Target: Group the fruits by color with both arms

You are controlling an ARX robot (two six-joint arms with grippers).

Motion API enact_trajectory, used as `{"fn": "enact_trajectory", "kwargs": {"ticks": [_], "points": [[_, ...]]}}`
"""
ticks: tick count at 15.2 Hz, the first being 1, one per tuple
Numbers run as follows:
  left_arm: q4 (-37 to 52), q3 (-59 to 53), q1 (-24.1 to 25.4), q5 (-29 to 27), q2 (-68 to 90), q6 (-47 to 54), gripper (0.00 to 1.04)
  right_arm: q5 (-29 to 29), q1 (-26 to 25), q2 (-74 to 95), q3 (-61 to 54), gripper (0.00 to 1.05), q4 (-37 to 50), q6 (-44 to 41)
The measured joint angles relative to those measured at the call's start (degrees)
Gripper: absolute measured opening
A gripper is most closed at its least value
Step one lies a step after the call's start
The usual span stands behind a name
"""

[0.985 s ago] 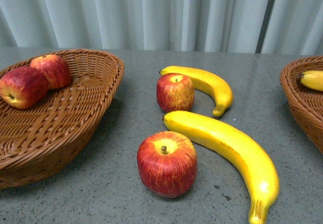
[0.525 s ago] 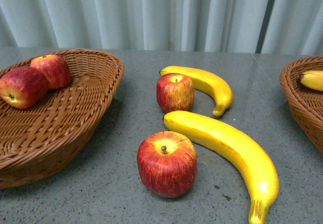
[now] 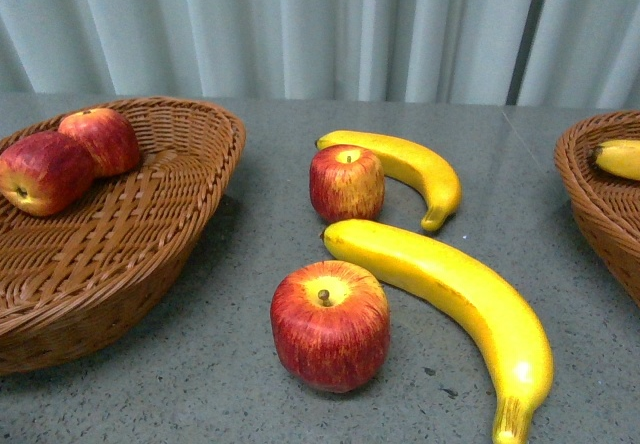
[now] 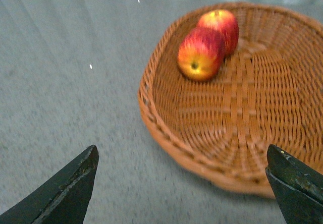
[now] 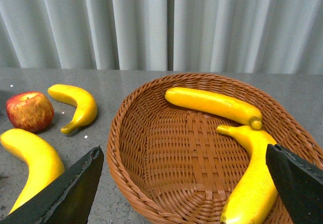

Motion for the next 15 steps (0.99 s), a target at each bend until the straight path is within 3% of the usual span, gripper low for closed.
{"fn": "enact_trajectory", "kwargs": {"ticks": [3, 6, 10, 15], "points": [[19.5, 9.99, -1.03, 11.34, 22.4, 5.33, 0.98, -0.02, 0.0, 0.0, 0.0, 0.98, 0.07, 0.0], [20.83, 22.99, -11.61, 21.79, 42.14, 8.17, 0.98, -0.02, 0.0, 0.0, 0.0, 0.98, 0.07, 0.0], [22.32, 27.3, -23.08, 23.45, 56.06, 9.4, 0.98, -0.02, 0.0, 0.0, 0.0, 0.98, 0.04, 0.0], [24.17, 26.69, -26.14, 23.89, 62.88, 9.33, 0.98, -0.02, 0.0, -0.02, 0.0, 0.98, 0.04, 0.0]]}}
